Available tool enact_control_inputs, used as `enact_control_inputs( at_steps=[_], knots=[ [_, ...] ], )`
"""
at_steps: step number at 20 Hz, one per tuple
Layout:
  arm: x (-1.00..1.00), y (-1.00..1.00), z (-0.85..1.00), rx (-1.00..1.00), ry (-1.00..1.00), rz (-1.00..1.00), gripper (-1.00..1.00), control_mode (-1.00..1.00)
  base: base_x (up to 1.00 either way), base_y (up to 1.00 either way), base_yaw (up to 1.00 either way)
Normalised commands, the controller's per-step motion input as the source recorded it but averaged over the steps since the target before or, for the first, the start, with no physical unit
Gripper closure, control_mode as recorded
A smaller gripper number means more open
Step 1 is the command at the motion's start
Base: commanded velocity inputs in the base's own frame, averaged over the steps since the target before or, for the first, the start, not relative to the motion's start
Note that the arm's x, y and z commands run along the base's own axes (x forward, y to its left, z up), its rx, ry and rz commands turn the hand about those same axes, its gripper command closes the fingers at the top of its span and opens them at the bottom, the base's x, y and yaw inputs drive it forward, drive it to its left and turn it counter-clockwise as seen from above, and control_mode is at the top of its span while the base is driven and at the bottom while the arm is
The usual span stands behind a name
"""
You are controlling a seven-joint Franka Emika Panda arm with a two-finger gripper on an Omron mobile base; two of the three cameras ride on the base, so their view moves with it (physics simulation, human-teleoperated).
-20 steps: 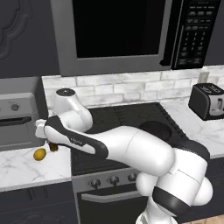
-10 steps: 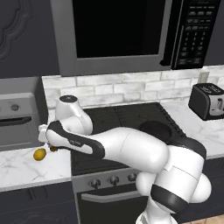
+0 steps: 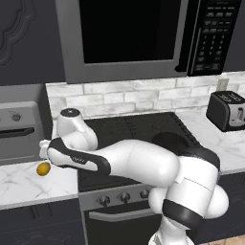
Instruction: Put the sweet potato and lemon in the pan. Then turn on the front right burner and set the heat to medium.
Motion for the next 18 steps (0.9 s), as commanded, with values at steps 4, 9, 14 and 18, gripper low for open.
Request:
enact_control_inputs(
  at_steps=[4, 9, 14, 18],
  knots=[
    [0.37, 0.31, -0.01, -0.09, 0.00, 0.00, -1.00, -1.00, 0.00, 0.00, 0.00],
    [0.19, 0.22, 0.00, -0.02, 0.00, 0.00, -1.00, -1.00, 0.00, 0.00, 0.00],
    [0.00, 0.29, -0.07, 0.00, 0.04, 0.00, -1.00, -1.00, 0.00, 0.00, 0.00],
    [0.00, 0.22, -0.12, 0.00, 0.01, 0.00, -1.00, -1.00, 0.00, 0.00, 0.00]
  ],
)
